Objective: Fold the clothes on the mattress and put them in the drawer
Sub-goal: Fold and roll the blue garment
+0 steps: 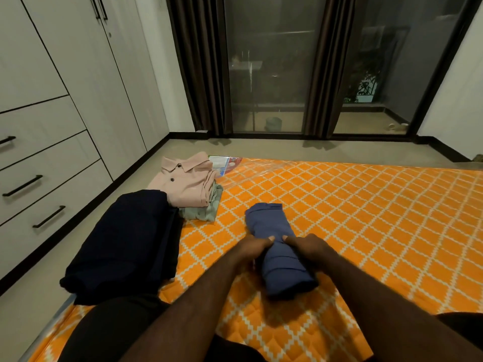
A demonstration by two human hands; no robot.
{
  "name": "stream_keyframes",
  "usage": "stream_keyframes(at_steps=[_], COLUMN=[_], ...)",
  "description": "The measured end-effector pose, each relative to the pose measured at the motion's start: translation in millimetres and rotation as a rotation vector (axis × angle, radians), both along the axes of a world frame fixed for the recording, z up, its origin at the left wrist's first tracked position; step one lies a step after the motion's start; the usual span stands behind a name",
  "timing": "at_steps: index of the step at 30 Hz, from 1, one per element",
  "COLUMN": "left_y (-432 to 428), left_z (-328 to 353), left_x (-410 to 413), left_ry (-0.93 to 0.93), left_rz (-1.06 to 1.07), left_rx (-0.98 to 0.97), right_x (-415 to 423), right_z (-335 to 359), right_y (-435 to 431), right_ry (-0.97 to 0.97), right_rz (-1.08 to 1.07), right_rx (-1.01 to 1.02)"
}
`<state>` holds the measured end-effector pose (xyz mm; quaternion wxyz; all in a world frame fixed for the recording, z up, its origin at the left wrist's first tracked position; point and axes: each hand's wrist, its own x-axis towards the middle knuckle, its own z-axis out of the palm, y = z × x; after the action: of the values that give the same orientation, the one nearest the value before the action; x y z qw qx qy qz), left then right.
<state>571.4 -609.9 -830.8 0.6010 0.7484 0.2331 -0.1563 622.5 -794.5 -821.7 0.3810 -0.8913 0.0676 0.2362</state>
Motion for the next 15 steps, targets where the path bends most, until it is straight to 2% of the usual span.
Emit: stream_keyframes(at_steps=[2,3,7,15], left_y=[2.2,2.1,3.6,2.5], left_z=[-2.7,-1.0,0.9,3.7], left_x=[1.4,0.3,-1.4,2.7], left_ry=[-0.022,-0.035,-0.065,-0.006], left_rz=[0.095,0.099,0.042,0.093], left_rx=[-0.118,-0.16,-0.212,-0.334], right_x=[-0.9,-1.0,-3.2,-0.5], right_z=[-8.2,-11.2,-12.5,-21.6], right_y=[-0.8,0.6,8.1,8.6], right_ry=[0.164,0.194,0.101,0.031], right_rz=[-0.117,-0.136,-0.077,-0.02], right_rx=[0.324,0.401,0.382,0.413])
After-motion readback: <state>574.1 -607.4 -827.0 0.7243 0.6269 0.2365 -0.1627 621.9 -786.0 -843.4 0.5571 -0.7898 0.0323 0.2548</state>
